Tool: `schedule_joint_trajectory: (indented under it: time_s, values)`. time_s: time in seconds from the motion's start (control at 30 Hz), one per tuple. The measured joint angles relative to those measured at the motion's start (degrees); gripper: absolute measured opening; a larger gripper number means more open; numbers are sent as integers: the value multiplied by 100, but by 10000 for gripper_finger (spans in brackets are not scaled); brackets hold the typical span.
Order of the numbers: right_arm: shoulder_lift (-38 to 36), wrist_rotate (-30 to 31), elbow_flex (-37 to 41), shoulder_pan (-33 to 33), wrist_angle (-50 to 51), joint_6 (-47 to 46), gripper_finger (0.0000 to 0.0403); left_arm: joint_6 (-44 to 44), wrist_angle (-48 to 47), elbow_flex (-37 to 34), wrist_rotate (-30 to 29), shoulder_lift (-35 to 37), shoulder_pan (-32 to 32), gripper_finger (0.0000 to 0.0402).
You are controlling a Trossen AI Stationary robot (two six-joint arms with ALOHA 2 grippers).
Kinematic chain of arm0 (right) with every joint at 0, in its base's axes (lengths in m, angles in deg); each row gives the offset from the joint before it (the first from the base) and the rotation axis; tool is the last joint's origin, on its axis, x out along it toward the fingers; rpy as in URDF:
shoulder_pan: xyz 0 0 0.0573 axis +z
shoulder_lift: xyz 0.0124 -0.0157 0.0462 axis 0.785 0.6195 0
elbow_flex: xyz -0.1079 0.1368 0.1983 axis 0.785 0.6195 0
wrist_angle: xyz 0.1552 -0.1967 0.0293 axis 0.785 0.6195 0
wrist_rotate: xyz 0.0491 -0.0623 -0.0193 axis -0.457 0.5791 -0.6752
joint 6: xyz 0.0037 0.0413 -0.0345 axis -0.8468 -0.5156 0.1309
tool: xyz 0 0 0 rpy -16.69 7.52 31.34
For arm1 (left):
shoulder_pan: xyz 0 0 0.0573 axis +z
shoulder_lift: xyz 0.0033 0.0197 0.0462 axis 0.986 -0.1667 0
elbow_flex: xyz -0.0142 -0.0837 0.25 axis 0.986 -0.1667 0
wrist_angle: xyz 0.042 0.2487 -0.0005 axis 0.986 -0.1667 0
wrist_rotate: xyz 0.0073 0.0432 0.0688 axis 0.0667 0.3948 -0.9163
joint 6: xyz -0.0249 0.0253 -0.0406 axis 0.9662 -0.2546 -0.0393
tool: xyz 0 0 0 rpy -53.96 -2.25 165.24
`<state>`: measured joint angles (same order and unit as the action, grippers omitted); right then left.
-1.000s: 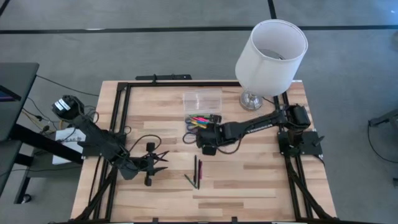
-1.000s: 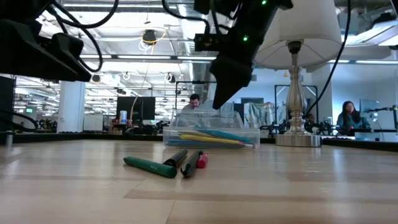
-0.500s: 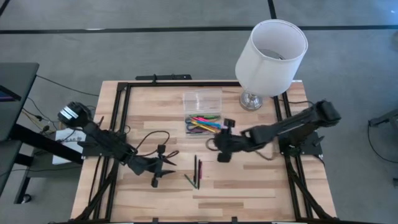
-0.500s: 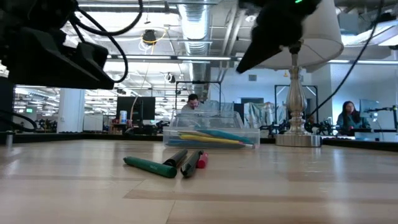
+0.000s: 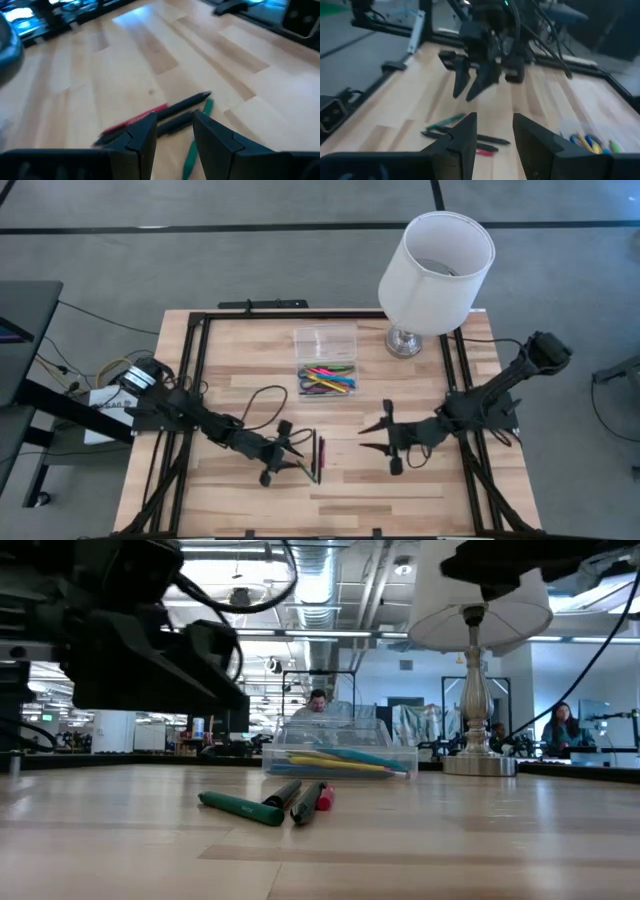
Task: Pick & place school supplies into a supply box
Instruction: Put the green crayon into the supply box
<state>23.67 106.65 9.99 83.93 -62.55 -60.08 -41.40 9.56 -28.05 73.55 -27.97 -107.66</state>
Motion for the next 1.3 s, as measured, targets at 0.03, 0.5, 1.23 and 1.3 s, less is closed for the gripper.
schedule_joint_trajectory:
  time_s: [0.03, 0.5, 1.23, 1.3]
  values:
    - [-11, 2, 81, 66, -161, 66, 121, -49, -16, 108, 141, -95, 36, 123]
    - [278, 7, 201, 531, -709, 542, 121, 120, -920, 931, 1273, -976, 519, 123]
    - [260, 7, 201, 522, -670, 583, 121, 570, -1383, 931, 1490, -954, 611, 50]
    - [260, 7, 201, 522, -670, 583, 121, 563, -1391, 931, 1494, -954, 611, 30]
